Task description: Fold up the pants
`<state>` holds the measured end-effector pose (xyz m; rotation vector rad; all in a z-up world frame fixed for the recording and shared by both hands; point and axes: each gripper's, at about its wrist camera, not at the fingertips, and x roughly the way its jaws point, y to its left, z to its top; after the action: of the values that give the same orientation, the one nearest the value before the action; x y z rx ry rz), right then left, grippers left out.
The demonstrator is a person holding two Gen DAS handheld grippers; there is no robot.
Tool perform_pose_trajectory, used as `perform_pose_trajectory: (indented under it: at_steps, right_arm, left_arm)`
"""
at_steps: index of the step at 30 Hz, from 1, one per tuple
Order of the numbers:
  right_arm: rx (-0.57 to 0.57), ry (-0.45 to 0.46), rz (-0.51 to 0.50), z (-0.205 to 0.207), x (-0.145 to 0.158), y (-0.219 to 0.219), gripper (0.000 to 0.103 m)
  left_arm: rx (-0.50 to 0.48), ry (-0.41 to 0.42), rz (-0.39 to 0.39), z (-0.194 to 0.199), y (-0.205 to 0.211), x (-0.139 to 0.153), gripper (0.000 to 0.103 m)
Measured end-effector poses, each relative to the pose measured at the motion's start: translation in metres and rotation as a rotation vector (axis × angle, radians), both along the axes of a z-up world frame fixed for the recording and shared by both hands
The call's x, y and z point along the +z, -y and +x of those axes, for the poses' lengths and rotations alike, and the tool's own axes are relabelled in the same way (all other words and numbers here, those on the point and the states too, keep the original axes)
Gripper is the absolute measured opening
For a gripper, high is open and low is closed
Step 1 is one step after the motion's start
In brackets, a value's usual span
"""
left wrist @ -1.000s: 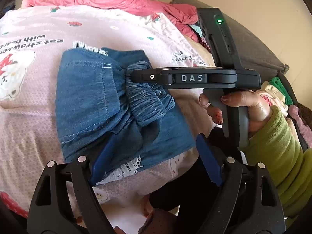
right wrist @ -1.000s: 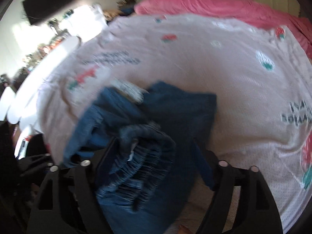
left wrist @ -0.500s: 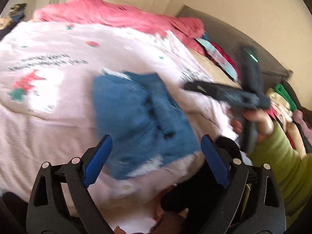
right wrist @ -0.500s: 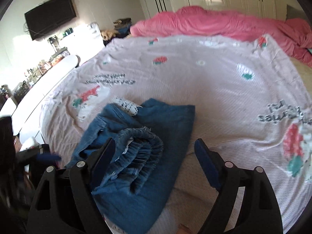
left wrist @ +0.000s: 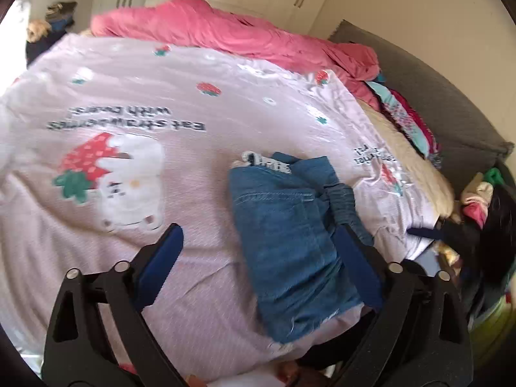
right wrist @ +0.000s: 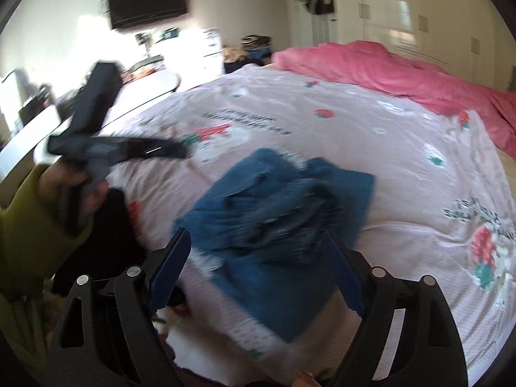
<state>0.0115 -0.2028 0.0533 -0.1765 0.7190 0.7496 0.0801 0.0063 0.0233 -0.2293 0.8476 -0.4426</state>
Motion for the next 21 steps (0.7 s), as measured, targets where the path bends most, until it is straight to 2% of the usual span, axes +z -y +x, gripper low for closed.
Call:
perform_pose_trajectory:
  at_steps: [1,3,4,8,10,12,16,19,20,21]
  right_arm:
    - [0.021,0.003,-0.010,-0.004,-0.001,-0.007,0.082]
    - [0.065,0.005,-0.036,-0.010,-0.005,-0.023,0.080]
    - [0.076,0.013,-0.050,-0.012,-0.006,-0.030,0.075]
    - [0.140,0.029,-0.109,-0.014,-0.014,-0.057,0.059]
    - [0.167,0.043,-0.152,-0.012,-0.019,-0.069,0.047]
    - [0.205,0.071,-0.204,-0.011,-0.022,-0.083,0.040]
    - [0.257,0.082,-0.305,-0.002,-0.036,-0.105,0.038]
    - [0.278,0.055,-0.310,0.008,-0.043,-0.116,0.035]
    - [0.287,0.044,-0.308,0.010,-0.044,-0.118,0.029]
    - [0.309,0.010,-0.296,0.012,-0.046,-0.121,0.015]
  left_arm:
    - [-0.008,-0.018,-0.012,0.006,0.001,-0.003,0.066]
    - [-0.034,-0.063,-0.036,0.023,0.007,-0.011,0.056]
    - [-0.040,-0.078,-0.036,0.029,0.010,-0.013,0.052]
    - [-0.102,-0.097,-0.002,0.048,0.034,-0.021,0.049]
    - [-0.113,-0.132,0.016,0.057,0.042,-0.031,0.049]
    - [-0.111,-0.140,0.021,0.062,0.044,-0.037,0.049]
    - [-0.110,-0.141,0.002,0.064,0.043,-0.041,0.049]
    - [-0.111,-0.137,0.003,0.064,0.042,-0.042,0.051]
    - [-0.111,-0.138,0.004,0.064,0.042,-0.042,0.051]
    - [-0.110,-0.140,0.004,0.064,0.043,-0.042,0.052]
